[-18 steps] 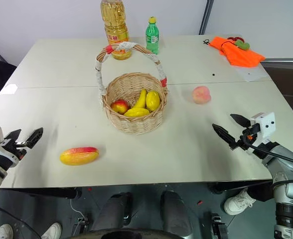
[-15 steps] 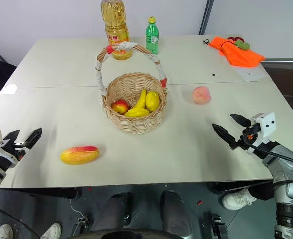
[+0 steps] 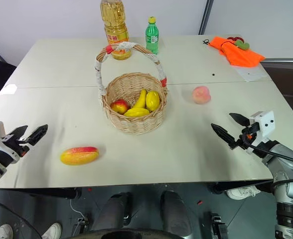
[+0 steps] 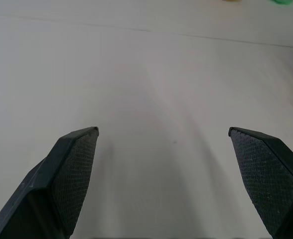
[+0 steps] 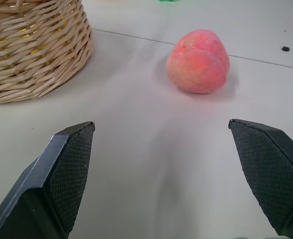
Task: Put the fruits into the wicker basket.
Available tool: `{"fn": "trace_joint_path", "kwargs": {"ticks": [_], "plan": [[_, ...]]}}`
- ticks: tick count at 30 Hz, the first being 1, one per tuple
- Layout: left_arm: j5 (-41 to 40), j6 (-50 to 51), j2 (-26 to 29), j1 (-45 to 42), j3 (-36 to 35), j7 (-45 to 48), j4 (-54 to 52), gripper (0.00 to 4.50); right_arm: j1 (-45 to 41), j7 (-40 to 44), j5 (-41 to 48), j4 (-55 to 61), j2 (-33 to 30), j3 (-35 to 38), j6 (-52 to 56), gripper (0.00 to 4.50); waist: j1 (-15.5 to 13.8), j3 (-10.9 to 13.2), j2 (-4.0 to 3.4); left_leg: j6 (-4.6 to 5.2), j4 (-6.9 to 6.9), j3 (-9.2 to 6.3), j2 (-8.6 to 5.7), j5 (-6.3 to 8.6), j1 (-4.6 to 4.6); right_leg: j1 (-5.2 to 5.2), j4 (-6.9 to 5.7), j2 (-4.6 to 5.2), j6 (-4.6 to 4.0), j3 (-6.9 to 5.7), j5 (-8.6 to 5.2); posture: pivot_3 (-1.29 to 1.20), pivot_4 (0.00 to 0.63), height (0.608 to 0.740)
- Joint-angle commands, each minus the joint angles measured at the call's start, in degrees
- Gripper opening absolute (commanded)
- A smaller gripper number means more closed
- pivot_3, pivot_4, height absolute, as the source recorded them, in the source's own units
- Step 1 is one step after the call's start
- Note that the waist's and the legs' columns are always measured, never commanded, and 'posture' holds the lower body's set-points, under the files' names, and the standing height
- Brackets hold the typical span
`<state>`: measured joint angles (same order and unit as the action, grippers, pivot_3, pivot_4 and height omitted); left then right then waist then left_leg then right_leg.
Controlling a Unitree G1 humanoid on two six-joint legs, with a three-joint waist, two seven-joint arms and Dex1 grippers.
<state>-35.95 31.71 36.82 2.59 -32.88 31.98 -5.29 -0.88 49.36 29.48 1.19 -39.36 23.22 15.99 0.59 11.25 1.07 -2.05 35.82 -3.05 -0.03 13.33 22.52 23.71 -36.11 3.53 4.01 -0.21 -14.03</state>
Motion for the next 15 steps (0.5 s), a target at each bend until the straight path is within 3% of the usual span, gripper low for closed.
{"fn": "trace_joint_path", "kwargs": {"ticks": [1, 8, 15], "plan": [[-2.7, 2.8, 4.6, -2.3, 2.4, 5.7, -4.1, 4.5, 0.2, 0.6, 2.4, 5.7, -1.8, 1.2, 2.2, 4.48, 0.0, 0.0, 0.0, 0.0, 0.0, -0.01, 0.0, 0.0, 0.01, 0.0, 0.0, 0.0, 0.0, -0.01, 0.0, 0.0, 0.15, 0.74], [-5.2, 6.3, 16.1, -4.8, 10.0, 23.2, -7.2, 4.5, 4.7, 3.3, 8.9, 16.0, -5.9, 2.7, 11.4, 4.48, 0.0, 0.0, -0.01, 0.02, -0.11, 0.01, 0.0, 0.01, 0.03, 0.03, 0.08, 0.04, -0.01, 0.0, -0.01, 0.0, 0.15, 0.74], [5.1, -1.9, 28.8, -10.5, 24.3, 39.5, -6.6, 4.5, 5.5, 4.8, 12.8, 26.4, -11.6, 0.9, 18.6, 4.48, 0.2, 0.0, -0.05, 0.01, -0.2, 0.16, 0.02, 0.01, 0.13, 0.27, 0.09, 0.06, -0.01, 0.05, -0.02, 0.0, 0.15, 0.74]]}}
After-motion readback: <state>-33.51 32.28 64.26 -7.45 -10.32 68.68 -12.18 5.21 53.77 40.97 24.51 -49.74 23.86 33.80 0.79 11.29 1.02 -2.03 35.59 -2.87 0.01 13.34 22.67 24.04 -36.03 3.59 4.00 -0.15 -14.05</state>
